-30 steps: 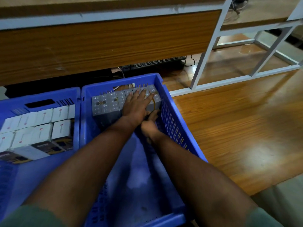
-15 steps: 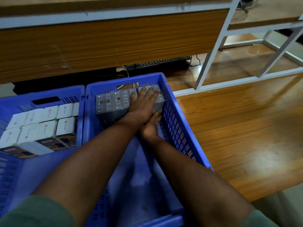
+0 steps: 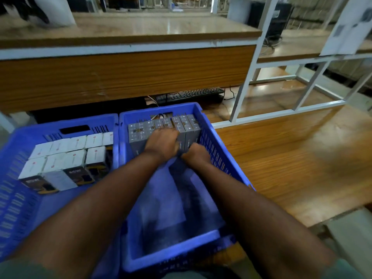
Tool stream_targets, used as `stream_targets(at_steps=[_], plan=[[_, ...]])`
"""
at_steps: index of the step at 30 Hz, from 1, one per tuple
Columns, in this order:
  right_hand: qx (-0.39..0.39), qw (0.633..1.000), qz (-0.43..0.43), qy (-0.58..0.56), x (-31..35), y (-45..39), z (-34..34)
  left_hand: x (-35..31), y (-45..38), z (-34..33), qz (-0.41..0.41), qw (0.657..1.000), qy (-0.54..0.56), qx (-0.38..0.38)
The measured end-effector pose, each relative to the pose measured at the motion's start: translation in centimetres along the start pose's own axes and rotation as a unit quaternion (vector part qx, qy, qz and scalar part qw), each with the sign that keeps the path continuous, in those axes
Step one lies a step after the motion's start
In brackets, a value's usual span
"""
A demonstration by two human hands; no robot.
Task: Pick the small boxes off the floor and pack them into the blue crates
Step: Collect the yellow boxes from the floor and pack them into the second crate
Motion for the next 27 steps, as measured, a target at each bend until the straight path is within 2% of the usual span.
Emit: stream_targets(at_steps=[4, 7, 12, 17, 20, 23, 27], plan=[[-0.087, 0.986, 0.108, 0.095, 4.5, 5.9, 6.0, 0.8, 2.3, 4.1, 0.039, 0.997, 0.069, -0.009], [-0.183, 0.973, 0.123, 0.064, 4.9, 11.3, 9.8, -0.8, 4.9, 6.6, 0.009, 0.990, 0.141, -0.023], [-0.314, 0.944, 0.094, -0.034, 0.7, 23.7, 12.5, -6.9, 11.5, 11.7, -0.080, 0.960, 0.265, -0.047], [-0.459, 0.874, 0.102, -0.118, -4.6, 39.3, 12.5, -15.0, 19.8, 16.7, -0.212, 0.924, 0.310, -0.067], [-0.522, 0.837, 0.071, -0.149, -8.4, 48.7, 11.5, -19.7, 26.8, 18.8, -0.292, 0.893, 0.337, -0.059], [-0.557, 0.818, 0.017, -0.142, -11.9, 58.3, 9.0, -23.9, 35.3, 19.2, -0.368, 0.857, 0.359, -0.031], [-0.582, 0.795, -0.069, -0.157, -16.4, 71.3, 3.0, -27.9, 49.3, 17.2, -0.431, 0.801, 0.410, 0.065]])
Point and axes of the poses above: each hand's wrist, its own y-axis away from the middle knuckle, its own z-axis out of the back of the hand, x = y × z, the point moved 9 cm from there along -y, towards the middle knuckle, and after that the axes turned 14 degrees about -y, right-handed, at the moved point
